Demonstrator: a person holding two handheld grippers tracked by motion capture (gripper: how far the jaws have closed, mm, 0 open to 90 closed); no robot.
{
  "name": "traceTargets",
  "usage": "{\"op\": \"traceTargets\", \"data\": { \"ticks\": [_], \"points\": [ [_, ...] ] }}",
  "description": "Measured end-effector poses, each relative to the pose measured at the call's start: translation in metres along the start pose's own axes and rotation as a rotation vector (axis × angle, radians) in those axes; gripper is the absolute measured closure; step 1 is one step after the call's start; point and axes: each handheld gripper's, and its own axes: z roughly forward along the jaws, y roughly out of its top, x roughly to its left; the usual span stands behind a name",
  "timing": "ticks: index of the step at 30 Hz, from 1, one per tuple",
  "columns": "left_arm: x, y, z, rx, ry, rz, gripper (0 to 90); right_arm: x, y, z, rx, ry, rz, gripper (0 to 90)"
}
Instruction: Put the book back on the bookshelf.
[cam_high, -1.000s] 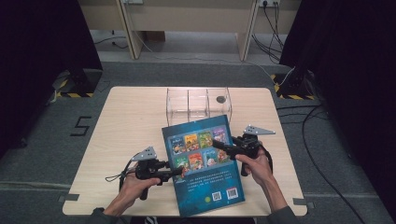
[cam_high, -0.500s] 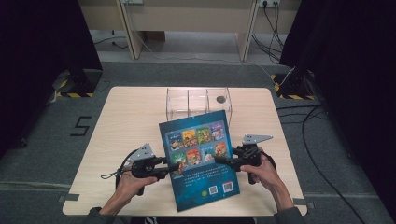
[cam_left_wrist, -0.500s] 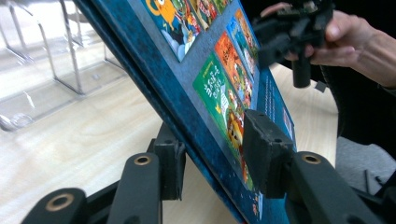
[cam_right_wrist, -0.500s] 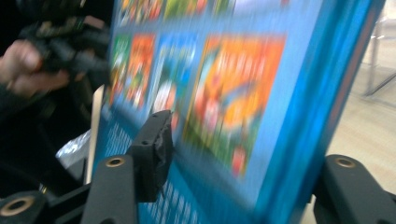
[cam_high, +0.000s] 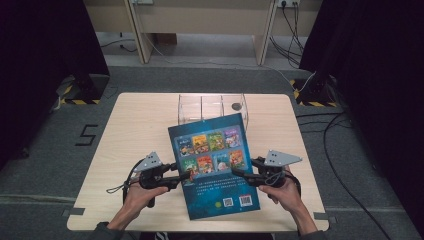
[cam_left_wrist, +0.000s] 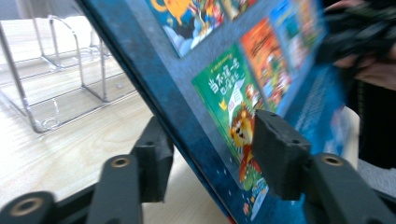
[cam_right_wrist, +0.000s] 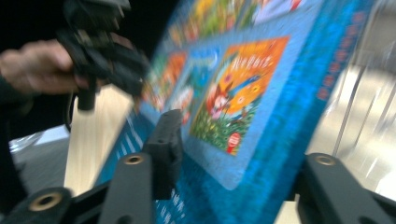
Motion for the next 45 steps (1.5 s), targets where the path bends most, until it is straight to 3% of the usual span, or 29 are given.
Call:
{"op": "traceTargets", "data": {
  "ticks": [4, 8, 10, 12, 13, 14, 17, 22, 23, 26, 28, 31, 33, 36, 37, 39, 42, 44, 45],
  "points": [
    [0.004, -0.004, 0.003, -0.023, 0.005, -0.023, 45.6, 0.018, 0.018, -0.002, -0.05, -0.08, -0.118, 58.2],
    [0.005, -0.004, 0.003, -0.045, -0.006, -0.031, 45.0, 0.019, 0.021, -0.007, -0.084, -0.116, -0.161, 59.8],
    [0.006, -0.008, 0.006, -0.016, -0.006, -0.055, 41.1, 0.02, 0.024, -0.009, -0.088, -0.139, -0.185, 60.0],
    [0.007, -0.014, 0.012, 0.024, -0.04, -0.075, 39.1, 0.02, 0.026, -0.011, -0.103, -0.158, -0.217, 61.7],
    [0.007, -0.017, 0.015, 0.05, -0.061, -0.086, 35.5, 0.019, 0.028, -0.015, -0.139, -0.144, -0.212, 65.0],
    [0.007, -0.02, 0.019, 0.064, -0.069, -0.089, 35.5, 0.019, 0.028, -0.015, -0.139, -0.144, -0.212, 65.0],
    [0.003, -0.028, 0.033, 0.098, -0.115, -0.066, 35.0, 0.022, 0.029, -0.016, -0.15, -0.137, -0.238, 65.5],
    [0.0, -0.027, 0.045, 0.077, -0.123, -0.039, 37.6, 0.024, 0.03, -0.017, -0.153, -0.115, -0.226, 67.0],
    [-0.001, -0.027, 0.047, 0.07, -0.143, -0.031, 39.4, 0.023, 0.03, -0.017, -0.155, -0.111, -0.229, 67.3],
    [-0.003, -0.025, 0.048, 0.091, -0.124, 0.043, 45.7, 0.02, 0.027, -0.02, -0.148, -0.108, -0.193, 67.5],
    [-0.005, -0.025, 0.046, 0.091, -0.108, 0.071, 49.7, 0.017, 0.023, -0.023, -0.141, -0.1, -0.171, 67.4],
    [-0.008, -0.022, 0.043, 0.079, -0.064, 0.172, 55.6, 0.012, 0.017, -0.029, -0.123, -0.106, -0.151, 64.7],
    [-0.01, -0.018, 0.04, 0.074, -0.006, 0.234, 60.1, 0.009, 0.013, -0.032, -0.083, -0.114, -0.151, 64.1],
    [-0.008, -0.016, 0.036, 0.078, 0.027, 0.262, 67.5, 0.007, 0.005, -0.032, -0.026, -0.101, -0.158, 64.0],
    [-0.008, -0.016, 0.036, 0.087, 0.043, 0.289, 67.4, 0.008, 0.003, -0.031, 0.003, -0.095, -0.165, 62.2],
    [-0.007, -0.016, 0.035, 0.116, 0.055, 0.296, 66.3, 0.01, -0.002, -0.022, 0.104, -0.117, -0.174, 56.6],
    [-0.005, -0.016, 0.034, 0.121, 0.059, 0.294, 66.0, 0.011, -0.005, -0.02, 0.1, -0.115, -0.166, 56.5],
    [-0.003, -0.015, 0.032, 0.11, 0.048, 0.275, 65.7, 0.013, -0.005, -0.019, 0.081, -0.109, -0.137, 58.0],
    [-0.003, -0.015, 0.032, 0.103, 0.043, 0.263, 65.6, 0.013, -0.005, -0.019, 0.053, -0.083, -0.111, 60.8]
  ]
}}
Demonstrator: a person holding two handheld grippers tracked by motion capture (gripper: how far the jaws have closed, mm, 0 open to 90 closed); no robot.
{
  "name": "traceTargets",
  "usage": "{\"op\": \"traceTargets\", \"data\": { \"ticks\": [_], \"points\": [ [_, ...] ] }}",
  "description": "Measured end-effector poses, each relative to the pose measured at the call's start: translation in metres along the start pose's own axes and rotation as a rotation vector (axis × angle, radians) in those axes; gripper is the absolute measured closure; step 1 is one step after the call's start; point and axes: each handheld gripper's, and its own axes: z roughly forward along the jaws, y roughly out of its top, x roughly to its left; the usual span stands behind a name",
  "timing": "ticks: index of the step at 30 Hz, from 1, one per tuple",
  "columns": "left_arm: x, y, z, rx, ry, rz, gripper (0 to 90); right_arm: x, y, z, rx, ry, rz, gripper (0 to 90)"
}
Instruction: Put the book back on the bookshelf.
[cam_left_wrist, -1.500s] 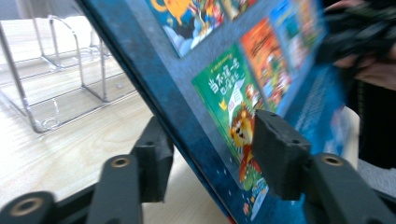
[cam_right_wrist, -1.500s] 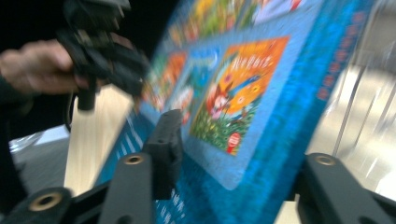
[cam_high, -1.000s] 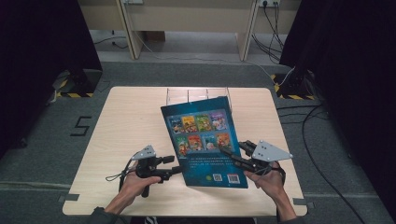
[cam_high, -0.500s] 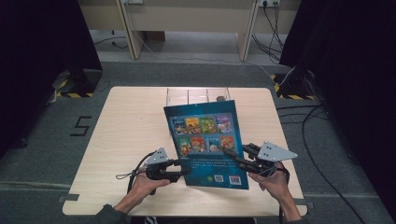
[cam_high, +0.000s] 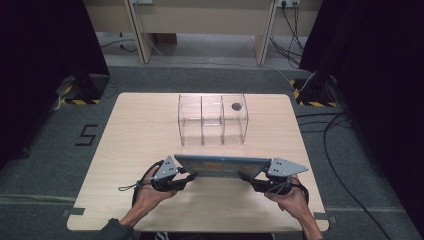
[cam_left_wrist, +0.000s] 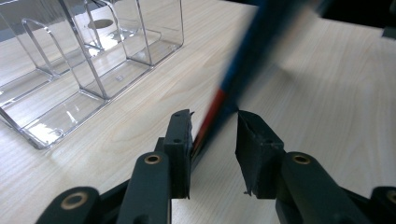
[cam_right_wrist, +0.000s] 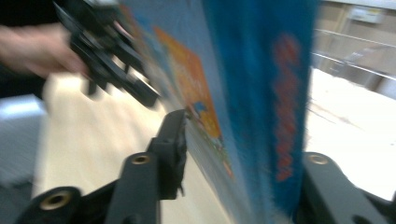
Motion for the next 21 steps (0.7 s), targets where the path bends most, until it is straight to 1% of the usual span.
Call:
{"op": "traceTargets", "data": {
  "ticks": [1, 2, 3, 4, 5, 6, 7, 10, 11, 17, 20, 21],
  "points": [
    [0.0, 0.0, 0.0, -0.006, -0.005, -0.007, 65.2, 0.001, 0.0, 0.0, -0.025, 0.037, 0.024, 66.1],
    [0.0, 0.0, 0.001, -0.015, -0.028, -0.035, 65.0, 0.003, 0.001, 0.001, -0.039, 0.047, 0.025, 69.2],
    [-0.001, 0.0, 0.002, -0.018, -0.059, -0.059, 64.5, 0.007, 0.002, 0.005, -0.055, 0.061, 0.02, 74.6],
    [-0.002, 0.0, 0.003, -0.017, -0.052, -0.069, 63.4, 0.01, 0.003, 0.008, -0.057, 0.069, 0.021, 77.6],
    [-0.002, 0.0, 0.003, -0.02, -0.058, -0.078, 63.2, 0.011, 0.003, 0.008, -0.088, 0.081, 0.041, 77.1],
    [-0.002, 0.0, 0.004, -0.024, -0.053, -0.072, 63.2, 0.011, 0.003, 0.008, -0.085, 0.073, 0.043, 77.0],
    [-0.002, 0.0, 0.003, -0.022, -0.046, -0.065, 63.2, 0.013, 0.003, 0.008, -0.09, 0.065, 0.018, 77.4],
    [-0.003, 0.001, 0.002, -0.013, -0.025, -0.037, 63.5, 0.016, 0.004, 0.008, -0.08, 0.068, 0.01, 78.8],
    [-0.003, 0.001, 0.002, -0.013, -0.023, -0.039, 63.6, 0.017, 0.003, 0.008, -0.08, 0.067, 0.003, 78.7],
    [-0.002, 0.001, 0.004, -0.017, -0.019, -0.074, 62.5, 0.017, -0.001, 0.009, -0.093, 0.054, 0.027, 79.2],
    [0.002, -0.002, 0.002, -0.027, -0.022, -0.132, 63.0, 0.017, -0.003, 0.008, -0.096, 0.044, 0.034, 79.2],
    [0.003, -0.003, 0.001, -0.027, -0.026, -0.143, 61.2, 0.017, -0.003, 0.008, -0.095, 0.041, 0.035, 79.4]
  ]
}}
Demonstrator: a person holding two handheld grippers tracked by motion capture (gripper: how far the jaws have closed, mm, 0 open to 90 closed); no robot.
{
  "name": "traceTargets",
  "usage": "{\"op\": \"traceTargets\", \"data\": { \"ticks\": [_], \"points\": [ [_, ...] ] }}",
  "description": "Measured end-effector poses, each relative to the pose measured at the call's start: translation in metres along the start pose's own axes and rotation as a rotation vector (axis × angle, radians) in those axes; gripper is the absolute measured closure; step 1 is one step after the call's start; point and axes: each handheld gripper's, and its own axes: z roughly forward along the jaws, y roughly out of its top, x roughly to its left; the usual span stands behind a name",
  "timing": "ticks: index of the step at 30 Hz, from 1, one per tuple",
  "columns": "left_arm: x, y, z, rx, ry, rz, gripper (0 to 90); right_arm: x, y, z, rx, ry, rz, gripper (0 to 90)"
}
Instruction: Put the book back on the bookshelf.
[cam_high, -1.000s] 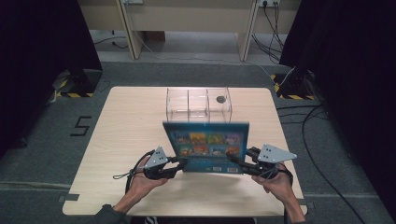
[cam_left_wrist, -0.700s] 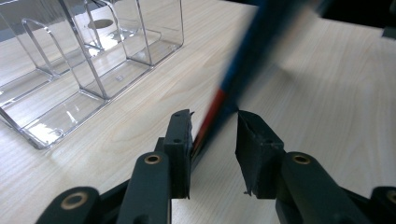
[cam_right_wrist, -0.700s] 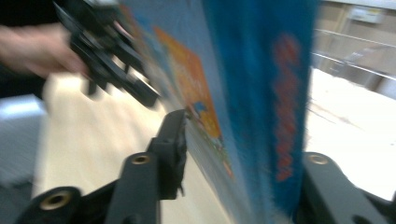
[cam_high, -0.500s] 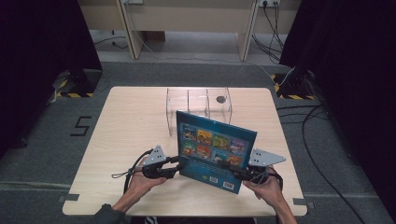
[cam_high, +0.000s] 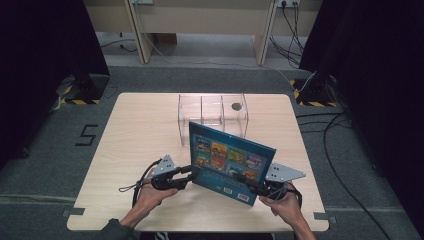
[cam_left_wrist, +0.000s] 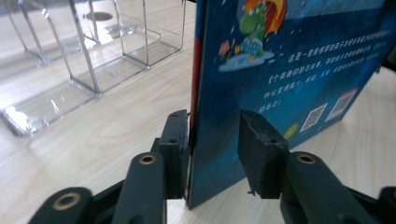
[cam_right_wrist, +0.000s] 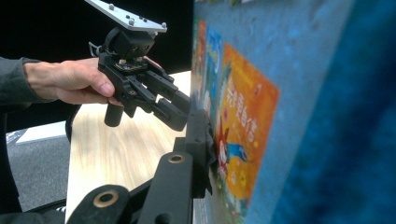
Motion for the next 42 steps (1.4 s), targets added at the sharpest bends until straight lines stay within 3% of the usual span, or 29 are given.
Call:
{"op": "traceTargets", "data": {
  "ticks": [4, 7, 10, 13, 16, 19, 21, 24, 36, 42],
  "points": [
    [0.003, -0.004, -0.008, -0.003, 0.017, -0.02, 52.9, 0.0, -0.001, 0.0, -0.018, -0.014, 0.023, 79.5],
    [0.006, -0.008, -0.013, 0.026, 0.04, -0.027, 46.5, -0.002, -0.003, -0.001, -0.022, -0.037, 0.038, 78.2],
    [0.01, -0.015, -0.013, 0.12, 0.124, 0.022, 42.3, -0.003, -0.003, -0.002, -0.032, -0.049, 0.03, 78.4],
    [0.016, -0.022, -0.009, 0.22, 0.152, -0.014, 37.7, -0.002, -0.001, -0.003, -0.051, -0.057, 0.038, 79.8],
    [0.026, -0.031, -0.008, 0.311, 0.221, -0.03, 34.5, -0.001, 0.002, -0.005, -0.087, -0.061, 0.052, 82.0],
    [0.033, -0.033, -0.011, 0.311, 0.266, -0.042, 33.4, 0.0, 0.006, -0.007, -0.114, -0.077, 0.027, 82.5],
    [0.035, -0.034, -0.012, 0.307, 0.273, -0.027, 32.5, 0.002, 0.009, -0.008, -0.119, -0.084, 0.045, 82.6],
    [0.036, -0.035, -0.013, 0.306, 0.27, -0.033, 31.2, 0.0, 0.01, -0.009, -0.15, -0.09, 0.076, 82.6],
    [0.038, -0.035, -0.013, 0.302, 0.274, -0.026, 30.6, -0.003, 0.015, -0.013, -0.19, -0.129, 0.086, 82.6],
    [0.039, -0.038, -0.013, 0.278, 0.266, -0.017, 28.6, -0.007, 0.02, -0.021, -0.206, -0.173, 0.094, 82.6]
  ]
}}
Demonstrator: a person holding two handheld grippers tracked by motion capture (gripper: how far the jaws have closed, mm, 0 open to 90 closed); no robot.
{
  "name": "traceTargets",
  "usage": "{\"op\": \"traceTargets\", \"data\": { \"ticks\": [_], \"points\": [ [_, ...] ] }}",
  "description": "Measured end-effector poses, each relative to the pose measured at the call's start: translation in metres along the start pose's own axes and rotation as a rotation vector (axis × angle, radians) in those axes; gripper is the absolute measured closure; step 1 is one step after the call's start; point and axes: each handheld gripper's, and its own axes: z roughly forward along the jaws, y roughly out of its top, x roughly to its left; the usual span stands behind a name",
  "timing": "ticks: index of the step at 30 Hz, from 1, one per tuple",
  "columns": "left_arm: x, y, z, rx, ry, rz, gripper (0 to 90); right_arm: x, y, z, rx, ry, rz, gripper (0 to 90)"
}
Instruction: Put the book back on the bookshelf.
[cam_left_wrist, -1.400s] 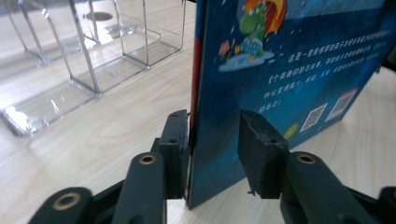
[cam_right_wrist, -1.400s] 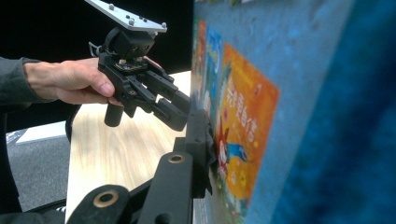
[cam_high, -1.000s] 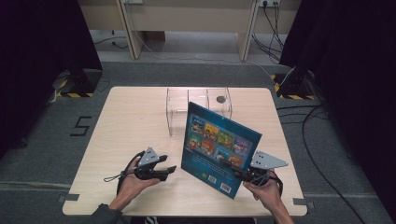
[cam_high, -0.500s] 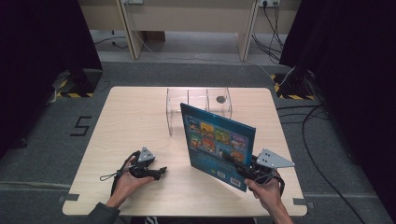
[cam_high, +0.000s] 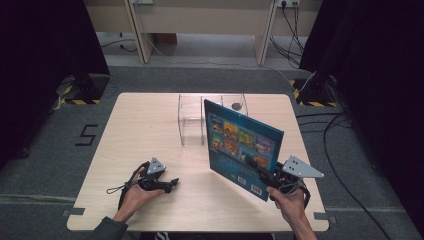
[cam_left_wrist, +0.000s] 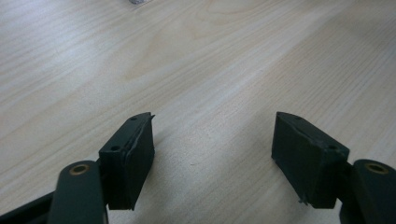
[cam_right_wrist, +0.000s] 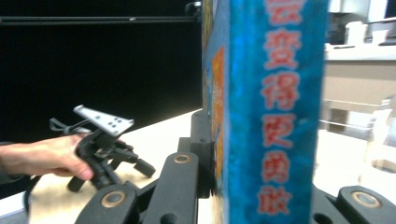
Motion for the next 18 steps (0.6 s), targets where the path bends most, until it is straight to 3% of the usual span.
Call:
{"op": "traceTargets", "data": {
  "ticks": [3, 10, 18],
  "points": [
    [0.001, -0.003, 0.001, -0.018, 0.003, -0.002, 26.9, -0.004, 0.003, -0.003, -0.001, -0.027, -0.014, 82.5],
    [0.001, -0.002, 0.001, -0.012, 0.008, -0.003, 22.2, -0.016, 0.007, -0.009, -0.017, -0.111, -0.008, 82.4],
    [0.0, -0.002, 0.002, -0.013, 0.005, -0.003, 20.6, -0.027, 0.015, -0.015, -0.032, -0.174, -0.014, 82.5]
  ]
}}
